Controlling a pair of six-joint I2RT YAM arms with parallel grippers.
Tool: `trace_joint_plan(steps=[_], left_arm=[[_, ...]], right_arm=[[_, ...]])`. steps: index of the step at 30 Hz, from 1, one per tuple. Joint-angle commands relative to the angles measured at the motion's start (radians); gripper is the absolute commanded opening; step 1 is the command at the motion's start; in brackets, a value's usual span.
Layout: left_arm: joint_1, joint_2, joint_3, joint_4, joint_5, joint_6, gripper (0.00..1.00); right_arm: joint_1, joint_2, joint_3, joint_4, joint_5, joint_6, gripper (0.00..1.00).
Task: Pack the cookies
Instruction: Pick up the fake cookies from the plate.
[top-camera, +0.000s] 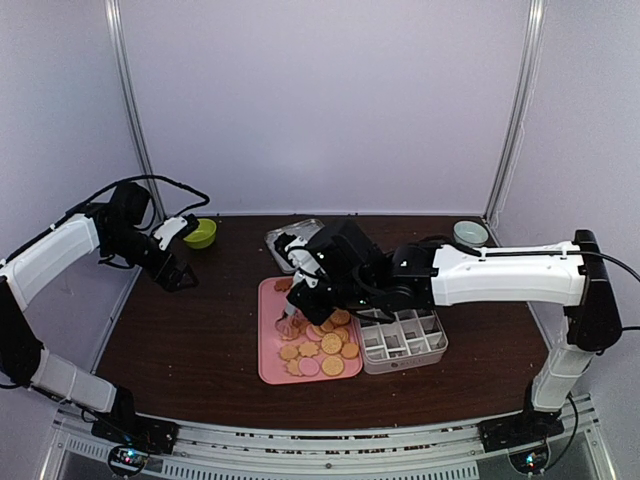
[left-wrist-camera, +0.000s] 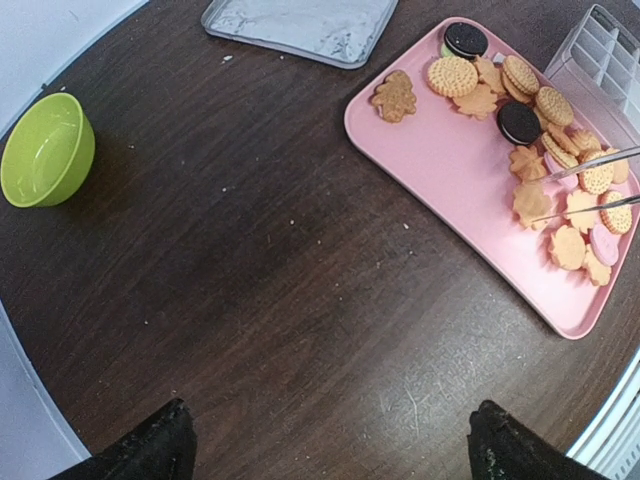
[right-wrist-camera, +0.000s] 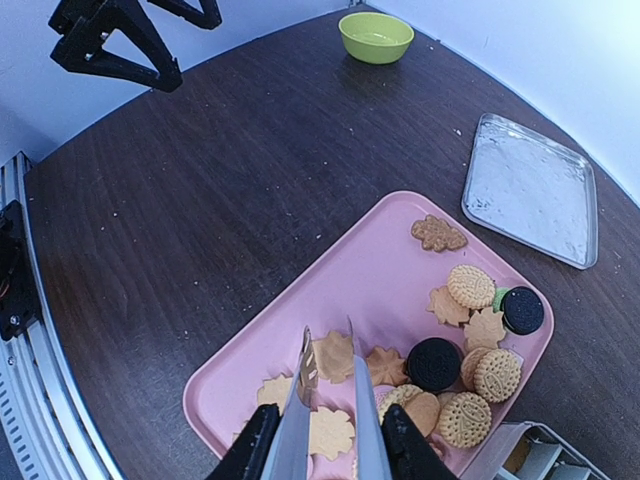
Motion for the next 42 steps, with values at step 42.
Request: trace_joint_plan(steps=[42], left_arm=[[0.009,0.001,0.026,0.004,0.078,-0.023,0.96]], right_arm=[[0.029,-0.004,-0.038,0.076,0.099,0.010,0.08]])
